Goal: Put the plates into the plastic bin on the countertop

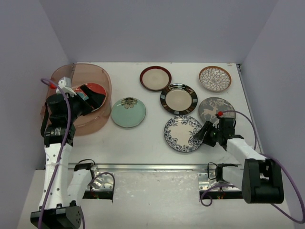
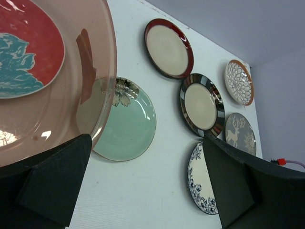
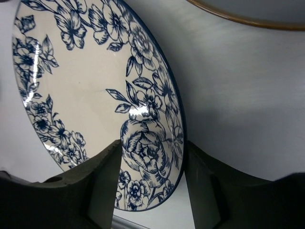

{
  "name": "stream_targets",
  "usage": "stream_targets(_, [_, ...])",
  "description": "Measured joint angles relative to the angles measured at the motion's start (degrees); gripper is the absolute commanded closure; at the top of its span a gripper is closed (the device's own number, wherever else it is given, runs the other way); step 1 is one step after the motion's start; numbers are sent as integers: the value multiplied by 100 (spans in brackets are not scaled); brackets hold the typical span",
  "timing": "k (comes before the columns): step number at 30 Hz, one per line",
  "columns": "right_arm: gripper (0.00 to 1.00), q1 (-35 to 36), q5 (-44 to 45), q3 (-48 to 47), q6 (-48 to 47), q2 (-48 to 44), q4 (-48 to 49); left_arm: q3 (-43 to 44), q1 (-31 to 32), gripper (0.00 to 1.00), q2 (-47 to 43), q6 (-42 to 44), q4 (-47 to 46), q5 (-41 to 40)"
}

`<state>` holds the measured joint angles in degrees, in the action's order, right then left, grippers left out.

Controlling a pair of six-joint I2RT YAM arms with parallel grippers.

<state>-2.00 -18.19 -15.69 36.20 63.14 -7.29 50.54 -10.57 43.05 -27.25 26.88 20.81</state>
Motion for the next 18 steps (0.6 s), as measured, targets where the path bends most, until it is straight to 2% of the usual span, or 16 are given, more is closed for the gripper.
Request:
stream_targets(6, [54,-11,-887,53,249,824,1037,0,9,0,-127,33,2,111])
stream_targets(10, [69,-11,-1389,189,552,1237,1679,0,11,0,-207,27,2,297])
stream_targets(14, [96,-11,-1757,371,847,1675,2249,0,11,0,-253,11,2,530])
stream_targets(18, [100,-11,-2086,492,1160,2078,2863,2,11,0,-293,-1,-3,755])
